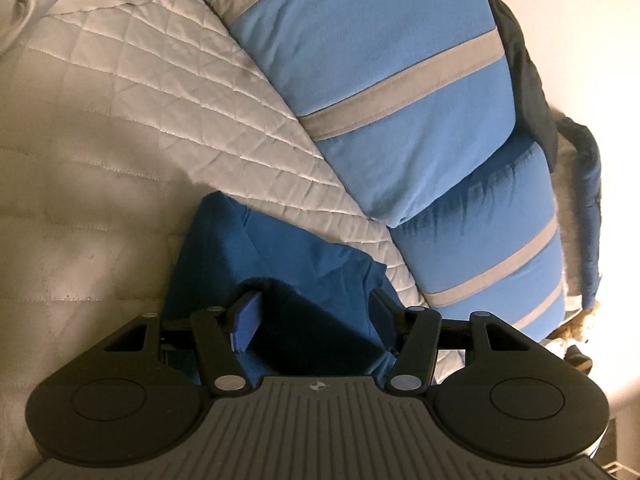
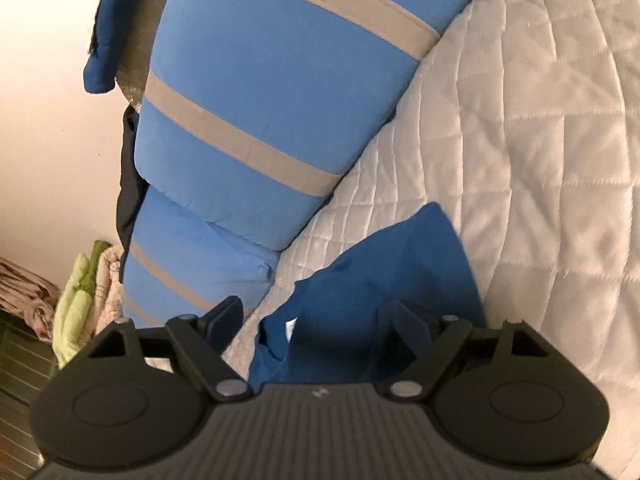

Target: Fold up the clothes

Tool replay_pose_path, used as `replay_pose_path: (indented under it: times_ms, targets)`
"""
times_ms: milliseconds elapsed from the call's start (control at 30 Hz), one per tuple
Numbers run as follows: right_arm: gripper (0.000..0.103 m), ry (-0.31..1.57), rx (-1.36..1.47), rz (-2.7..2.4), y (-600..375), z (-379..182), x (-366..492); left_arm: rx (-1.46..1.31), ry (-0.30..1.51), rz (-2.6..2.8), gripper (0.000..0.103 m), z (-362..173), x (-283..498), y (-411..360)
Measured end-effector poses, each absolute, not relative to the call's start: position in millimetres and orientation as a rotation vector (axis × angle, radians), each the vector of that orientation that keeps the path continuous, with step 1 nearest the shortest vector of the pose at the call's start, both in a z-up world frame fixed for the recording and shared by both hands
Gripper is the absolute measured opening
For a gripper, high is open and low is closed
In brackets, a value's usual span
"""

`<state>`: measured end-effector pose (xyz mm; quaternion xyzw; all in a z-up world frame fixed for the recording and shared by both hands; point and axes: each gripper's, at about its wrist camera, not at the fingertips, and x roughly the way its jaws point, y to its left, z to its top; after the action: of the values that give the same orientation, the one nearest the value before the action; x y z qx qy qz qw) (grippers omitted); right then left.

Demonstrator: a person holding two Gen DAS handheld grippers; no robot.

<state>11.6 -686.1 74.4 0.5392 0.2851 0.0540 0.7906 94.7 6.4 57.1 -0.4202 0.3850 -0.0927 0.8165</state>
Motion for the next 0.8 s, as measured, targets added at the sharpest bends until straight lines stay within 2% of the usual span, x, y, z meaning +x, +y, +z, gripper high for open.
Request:
replay_pose_path:
  times_ms: [133, 267, 467, 800]
  targets:
    - [0.087, 0.638, 1.065, 0.107, -683, 78, 9, -0.888, 0.782, -0.186, 0.057, 58, 92, 12]
    - [0.087, 0.662, 0.961, 0.100, -675, 81, 6, -0.840, 0.775, -0.167, 0.061, 64, 93, 16]
    - [0.087, 0.701, 0.765, 0.066, -662, 86, 1, -0.564, 0.802, -0.176, 0.061, 64, 96, 1]
    - [0.087, 0.735, 0.698, 0.037, -663, 82, 4, -0.157, 0.795, -0.306, 0.061, 61, 123, -28]
